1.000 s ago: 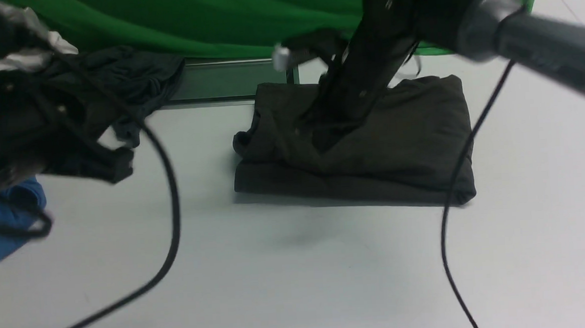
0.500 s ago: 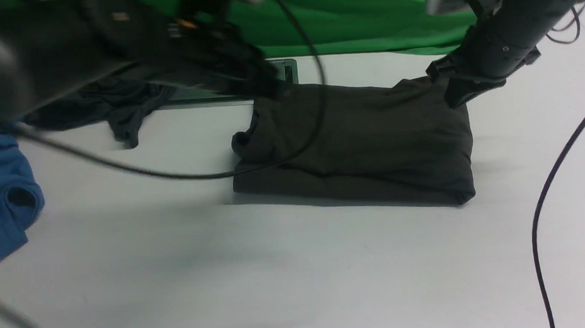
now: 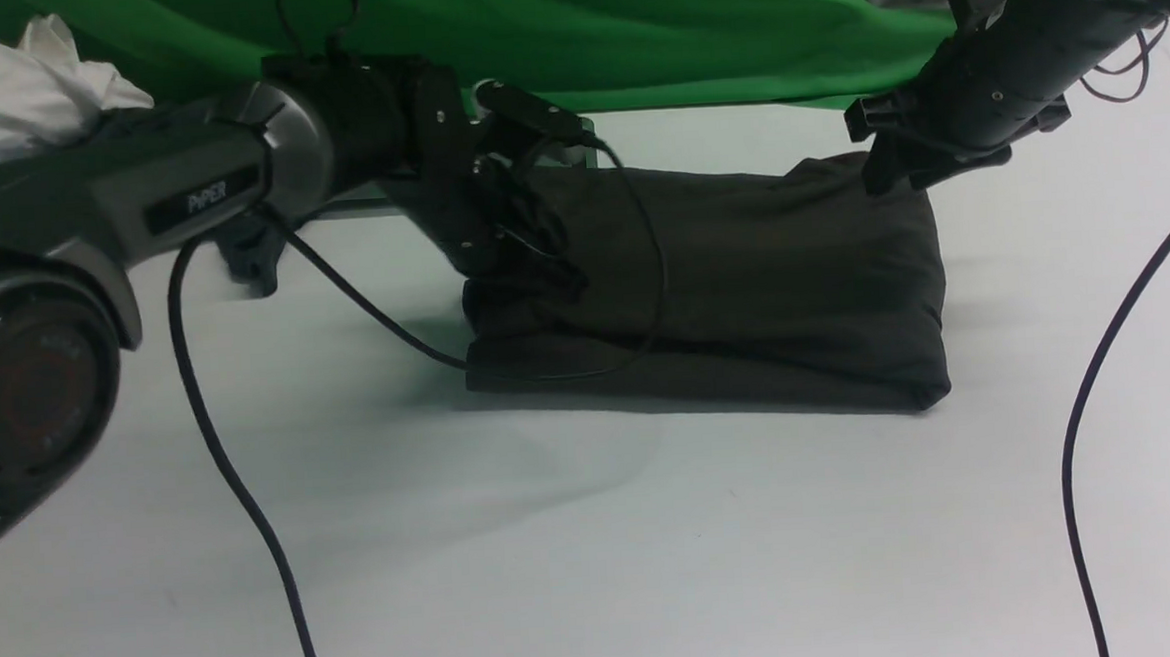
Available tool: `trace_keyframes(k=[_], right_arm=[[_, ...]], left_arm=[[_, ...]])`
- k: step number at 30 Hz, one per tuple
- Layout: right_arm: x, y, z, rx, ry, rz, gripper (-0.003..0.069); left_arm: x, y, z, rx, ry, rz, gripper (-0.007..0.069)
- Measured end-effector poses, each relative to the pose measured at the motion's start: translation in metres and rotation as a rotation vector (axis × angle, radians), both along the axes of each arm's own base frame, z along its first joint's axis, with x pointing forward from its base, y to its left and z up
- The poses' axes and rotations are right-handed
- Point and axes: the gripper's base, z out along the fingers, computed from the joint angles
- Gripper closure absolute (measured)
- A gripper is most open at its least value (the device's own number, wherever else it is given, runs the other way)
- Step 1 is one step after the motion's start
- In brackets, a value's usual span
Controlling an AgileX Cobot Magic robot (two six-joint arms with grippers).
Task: Fold a long-sleeved shirt on a white desktop.
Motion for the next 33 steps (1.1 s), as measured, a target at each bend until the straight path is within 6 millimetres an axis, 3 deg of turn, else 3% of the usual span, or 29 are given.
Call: trace_keyframes(k=[4,10,14,15,16,17,20,21,24,26,27,33], right_arm=[[0.006,-0.008,-0.014,0.009,0.023,-0.048,0.0204],[0.016,-0.011,-0.030,0.016,0.044,-0.074,0.0188],[0.027,-0.009,-0.044,0.020,0.053,-0.076,0.0187],[0.028,-0.009,-0.047,0.019,0.058,-0.076,0.0187],[0.030,-0.009,-0.050,0.019,0.059,-0.075,0.0187],[0.034,-0.009,-0.060,0.015,0.073,-0.074,0.0187],[0.038,-0.009,-0.073,0.003,0.085,-0.065,0.0187],[0.038,-0.009,-0.074,0.003,0.085,-0.065,0.0187],[0.045,-0.008,-0.078,-0.011,0.054,-0.028,0.0187],[0.047,-0.008,-0.080,-0.017,0.039,-0.009,0.0187],[0.051,-0.008,-0.081,-0.025,0.018,0.013,0.0187],[0.065,-0.006,-0.084,-0.035,-0.050,0.049,0.0188]], left_arm=[[0.002,0.015,-0.001,0.012,0.039,0.033,0.0606],[-0.001,0.031,0.005,0.033,0.084,0.054,0.0606],[-0.012,0.034,0.063,-0.005,-0.038,0.049,0.0606],[-0.013,0.034,0.067,-0.009,-0.048,0.049,0.0606],[-0.020,0.033,0.087,-0.030,-0.104,0.037,0.0606],[-0.037,0.031,0.125,-0.062,-0.217,0.016,0.0606],[-0.078,0.028,0.175,-0.119,-0.389,-0.013,0.0606],[-0.084,0.028,0.184,-0.129,-0.417,-0.016,0.0606],[-0.144,0.030,0.213,-0.185,-0.565,-0.054,0.0606],[-0.166,0.034,0.217,-0.202,-0.599,-0.061,0.0606],[-0.195,0.040,0.217,-0.236,-0.654,-0.064,0.0606],[-0.263,0.067,0.195,-0.314,-0.757,-0.022,0.0606]])
